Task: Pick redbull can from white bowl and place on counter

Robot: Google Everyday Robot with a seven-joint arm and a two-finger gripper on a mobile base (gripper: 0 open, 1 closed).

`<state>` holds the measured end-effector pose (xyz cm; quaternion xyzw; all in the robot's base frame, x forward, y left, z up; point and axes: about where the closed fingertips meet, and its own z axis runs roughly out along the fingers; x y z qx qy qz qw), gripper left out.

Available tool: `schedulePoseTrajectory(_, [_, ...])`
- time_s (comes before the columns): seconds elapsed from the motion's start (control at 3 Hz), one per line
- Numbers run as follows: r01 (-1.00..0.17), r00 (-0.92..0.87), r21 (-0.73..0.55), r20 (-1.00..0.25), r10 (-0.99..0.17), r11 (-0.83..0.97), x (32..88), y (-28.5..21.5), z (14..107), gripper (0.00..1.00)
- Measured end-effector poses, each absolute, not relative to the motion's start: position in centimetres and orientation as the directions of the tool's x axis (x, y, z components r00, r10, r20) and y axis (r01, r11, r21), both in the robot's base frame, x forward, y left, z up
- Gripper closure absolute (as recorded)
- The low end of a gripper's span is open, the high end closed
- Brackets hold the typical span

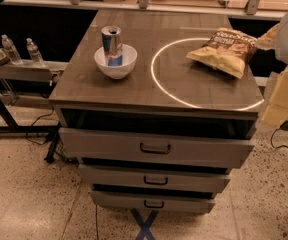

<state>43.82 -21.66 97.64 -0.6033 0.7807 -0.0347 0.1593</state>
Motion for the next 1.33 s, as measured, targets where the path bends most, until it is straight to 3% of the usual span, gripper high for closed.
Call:
schedulePoseTrajectory(0.33, [-0.929, -0.224, -0.247, -0.219, -0.95, 0.276, 44.2, -21.5, 97.6, 0.0])
schedulePoseTrajectory(0.67, [-0.918, -0.238, -0.24, -0.306, -0.922, 0.317, 46.9, -20.2, 97.4, 0.0])
schedulePoseTrajectory(1.33, [-0.947, -0.129, -0.195, -0.501, -0.856, 0.257, 57.9, -11.6, 95.7, 0.0])
